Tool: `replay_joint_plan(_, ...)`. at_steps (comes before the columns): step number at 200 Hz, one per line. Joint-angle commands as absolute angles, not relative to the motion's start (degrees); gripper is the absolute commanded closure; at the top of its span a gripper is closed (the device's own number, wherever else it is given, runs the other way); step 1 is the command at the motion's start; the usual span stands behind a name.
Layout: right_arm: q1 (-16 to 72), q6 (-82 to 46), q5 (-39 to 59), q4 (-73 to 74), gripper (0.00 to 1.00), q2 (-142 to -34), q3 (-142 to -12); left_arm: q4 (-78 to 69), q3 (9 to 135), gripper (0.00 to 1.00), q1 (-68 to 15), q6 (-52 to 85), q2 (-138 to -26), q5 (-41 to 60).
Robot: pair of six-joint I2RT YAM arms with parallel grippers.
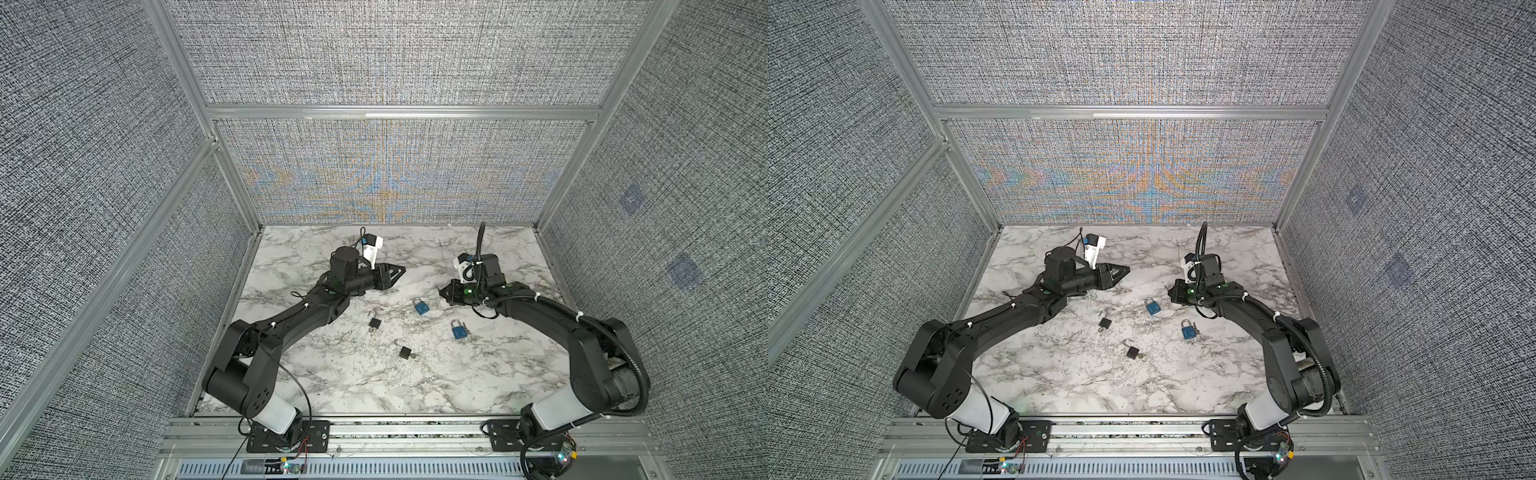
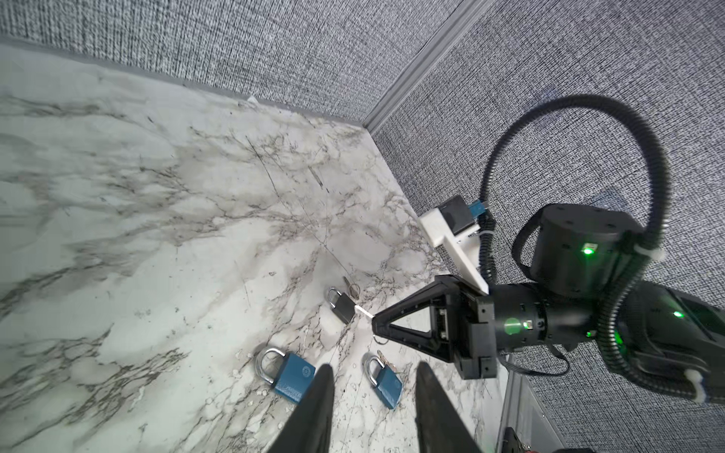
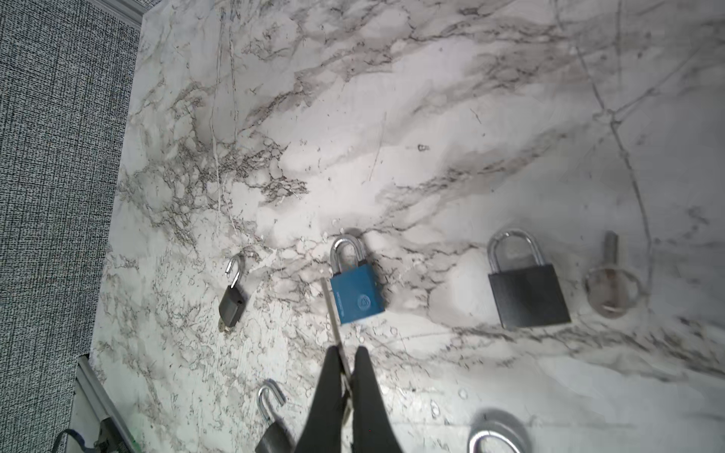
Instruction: Lock with the key
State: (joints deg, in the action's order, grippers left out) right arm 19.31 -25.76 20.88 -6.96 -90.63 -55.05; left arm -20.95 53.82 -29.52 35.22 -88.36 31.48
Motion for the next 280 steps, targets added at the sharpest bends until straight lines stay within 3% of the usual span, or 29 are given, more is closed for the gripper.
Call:
replay_joint_plan(1,20.02,-26.5,19.69,-3.34,1.0,-93.9,-56.03,-18.73,52.95,0.63,-29.46,32.28,-86.12,29.02)
replay_joint_plan(67,22.02,-27.9,18.37,-0.44,1.0,-102.6,-57.85,-20.28,48.72,0.62,-29.37,32.74,-83.19,29.36)
replay_joint_plan(168,22.67,-28.52,17.6,-0.41,0.97,-106.35,-58.14,-21.53,47.42,0.62,-29.36,33.05,-83.53,31.03)
replay_joint_plan(226,23.01,-28.65,17.03,-0.76,0.84,-105.76,-57.83,-21.69,47.32,0.62,-29.37,33.22,-83.75,31.08)
replay_joint_plan(280,23.21,-28.17,16.09,-2.49,0.8,-102.67,-57.88,-21.79,47.2,0.62,-29.31,33.45,-83.74,30.94)
